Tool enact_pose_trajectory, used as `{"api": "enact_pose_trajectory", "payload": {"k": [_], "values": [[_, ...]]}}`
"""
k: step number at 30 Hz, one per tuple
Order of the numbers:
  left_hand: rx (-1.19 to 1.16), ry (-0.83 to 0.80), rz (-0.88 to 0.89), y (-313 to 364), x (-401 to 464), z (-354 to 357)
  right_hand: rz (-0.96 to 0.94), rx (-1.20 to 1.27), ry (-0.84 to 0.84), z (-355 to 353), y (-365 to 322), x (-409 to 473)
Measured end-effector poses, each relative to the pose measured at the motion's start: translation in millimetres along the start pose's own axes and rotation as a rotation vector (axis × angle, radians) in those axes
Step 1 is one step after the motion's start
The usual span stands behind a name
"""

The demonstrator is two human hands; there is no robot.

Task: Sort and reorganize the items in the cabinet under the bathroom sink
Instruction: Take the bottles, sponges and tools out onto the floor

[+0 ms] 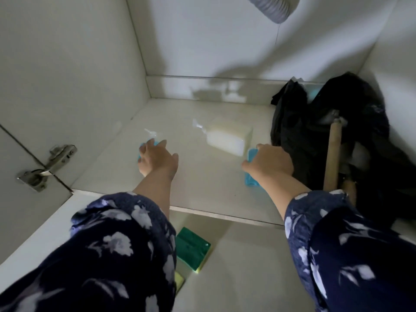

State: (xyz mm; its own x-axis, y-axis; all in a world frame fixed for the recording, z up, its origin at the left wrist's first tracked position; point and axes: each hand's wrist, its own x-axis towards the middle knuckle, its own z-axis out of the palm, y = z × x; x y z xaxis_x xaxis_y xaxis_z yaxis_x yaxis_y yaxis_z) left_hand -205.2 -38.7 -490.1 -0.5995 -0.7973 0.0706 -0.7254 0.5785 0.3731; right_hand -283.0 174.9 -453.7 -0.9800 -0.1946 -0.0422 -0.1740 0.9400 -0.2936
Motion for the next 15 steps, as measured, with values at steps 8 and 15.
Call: {"api": "enact_pose_trajectory", "payload": {"k": [8, 15], "values": [[0.091, -0.104, -0.027, -25.3, 27.8, 10.7, 0.014, -0.003, 0.001, 0.6, -7.9, 4.7], [0.124, -0.114, -0.051, -27.4, 23.5, 4.5, 0.009, -0.009, 0.018, 4.1, -7.8, 6.7]]}}
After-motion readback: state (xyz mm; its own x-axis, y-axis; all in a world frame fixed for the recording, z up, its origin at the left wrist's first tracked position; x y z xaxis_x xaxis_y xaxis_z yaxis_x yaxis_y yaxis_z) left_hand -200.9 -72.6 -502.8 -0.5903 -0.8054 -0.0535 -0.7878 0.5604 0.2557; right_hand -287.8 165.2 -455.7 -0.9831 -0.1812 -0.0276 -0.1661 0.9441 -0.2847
